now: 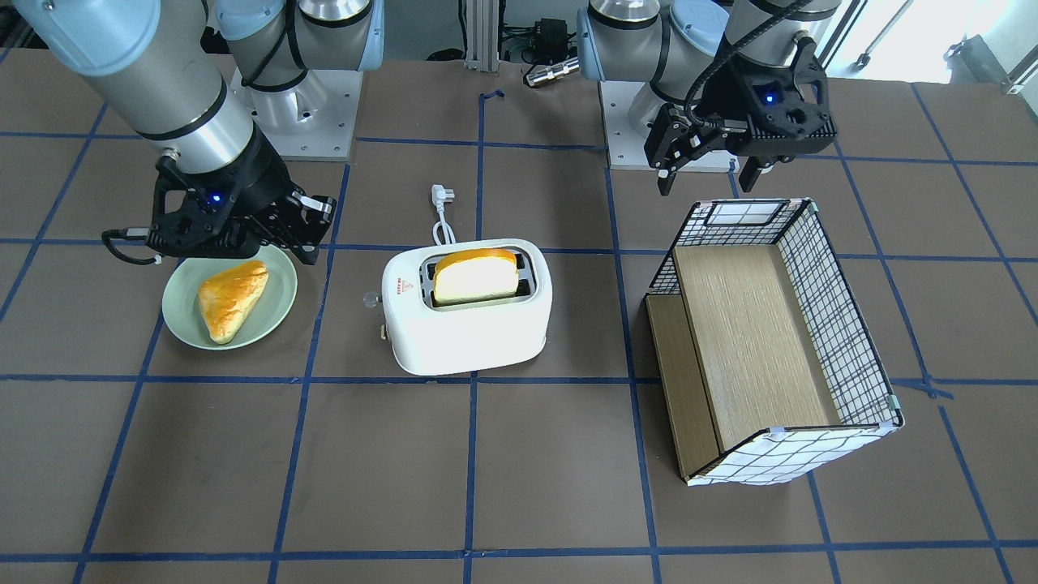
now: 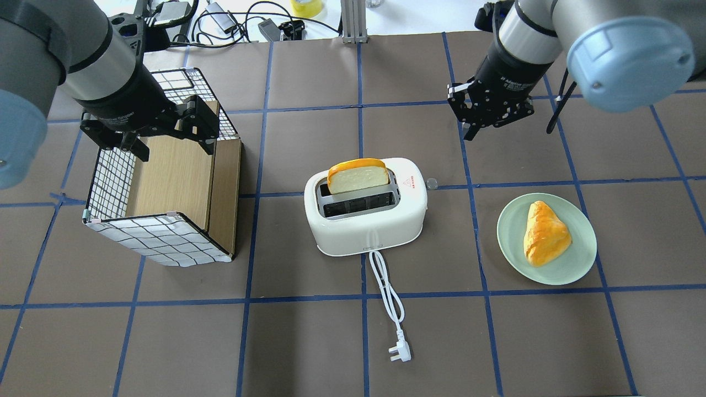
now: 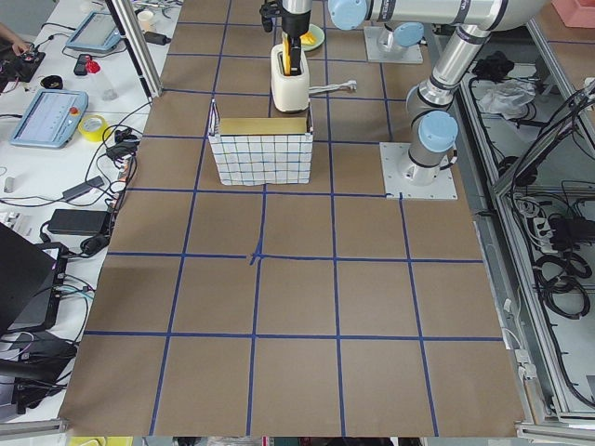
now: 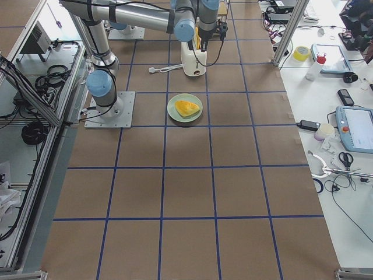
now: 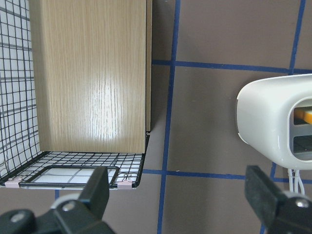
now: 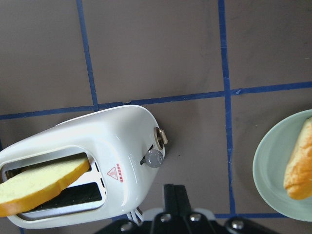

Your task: Press toaster with right arm

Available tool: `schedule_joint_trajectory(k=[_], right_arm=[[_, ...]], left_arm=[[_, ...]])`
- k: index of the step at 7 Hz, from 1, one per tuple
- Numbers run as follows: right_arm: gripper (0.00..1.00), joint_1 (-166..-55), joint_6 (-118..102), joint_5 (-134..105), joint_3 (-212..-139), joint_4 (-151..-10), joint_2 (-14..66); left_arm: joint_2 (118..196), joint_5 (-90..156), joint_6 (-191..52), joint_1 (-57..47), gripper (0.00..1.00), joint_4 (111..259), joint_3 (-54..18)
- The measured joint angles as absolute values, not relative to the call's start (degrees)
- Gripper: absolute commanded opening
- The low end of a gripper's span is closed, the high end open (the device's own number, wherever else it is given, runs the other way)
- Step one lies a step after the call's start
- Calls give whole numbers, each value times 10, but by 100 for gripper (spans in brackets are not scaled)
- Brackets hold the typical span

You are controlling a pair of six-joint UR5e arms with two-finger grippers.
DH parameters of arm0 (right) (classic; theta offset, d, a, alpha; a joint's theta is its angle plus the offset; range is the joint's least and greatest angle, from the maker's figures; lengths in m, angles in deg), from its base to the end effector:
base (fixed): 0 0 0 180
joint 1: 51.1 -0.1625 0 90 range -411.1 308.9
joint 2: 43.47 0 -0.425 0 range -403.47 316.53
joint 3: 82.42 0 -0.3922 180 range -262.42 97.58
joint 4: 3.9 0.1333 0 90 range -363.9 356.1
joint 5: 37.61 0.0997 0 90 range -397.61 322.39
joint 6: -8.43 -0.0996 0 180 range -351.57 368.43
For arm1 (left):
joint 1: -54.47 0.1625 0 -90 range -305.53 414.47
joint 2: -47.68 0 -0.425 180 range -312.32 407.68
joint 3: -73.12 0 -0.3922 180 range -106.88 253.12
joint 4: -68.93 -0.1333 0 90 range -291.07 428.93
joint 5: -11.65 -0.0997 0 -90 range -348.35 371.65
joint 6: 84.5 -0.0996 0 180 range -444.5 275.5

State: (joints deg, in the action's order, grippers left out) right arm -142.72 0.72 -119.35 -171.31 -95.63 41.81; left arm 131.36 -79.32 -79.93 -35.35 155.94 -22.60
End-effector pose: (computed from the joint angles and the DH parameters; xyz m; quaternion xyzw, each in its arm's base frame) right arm 0.1623 -0.5184 0.4596 0.0542 0.9958 0.0222 0.0704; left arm -0.1302 -0.4515 0.4959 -0.0417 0.9986 -0.0316 0.0073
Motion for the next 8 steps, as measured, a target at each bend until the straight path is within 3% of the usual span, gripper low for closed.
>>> schedule_joint_trajectory(k=[2, 3, 4, 5, 8], right_arm=[[0, -1430, -11, -1232, -1657, -888, 418], [29, -1430, -27, -1238, -1648, -881, 418], [76, -1430, -34, -1245, -1647, -889, 417], [98, -1430, -33, -1261, -1649, -918, 416], [100, -1430, -17, -1299, -1654, -986, 413]], left_arm=[[1314, -793, -799, -354, 100, 1559, -226], [1314, -793, -799, -353, 100, 1559, -226], [1314, -793, -799, -354, 100, 1559, -226], [1314, -793, -799, -353, 100, 1559, -226], [1314, -794, -799, -354, 100, 1559, -226]])
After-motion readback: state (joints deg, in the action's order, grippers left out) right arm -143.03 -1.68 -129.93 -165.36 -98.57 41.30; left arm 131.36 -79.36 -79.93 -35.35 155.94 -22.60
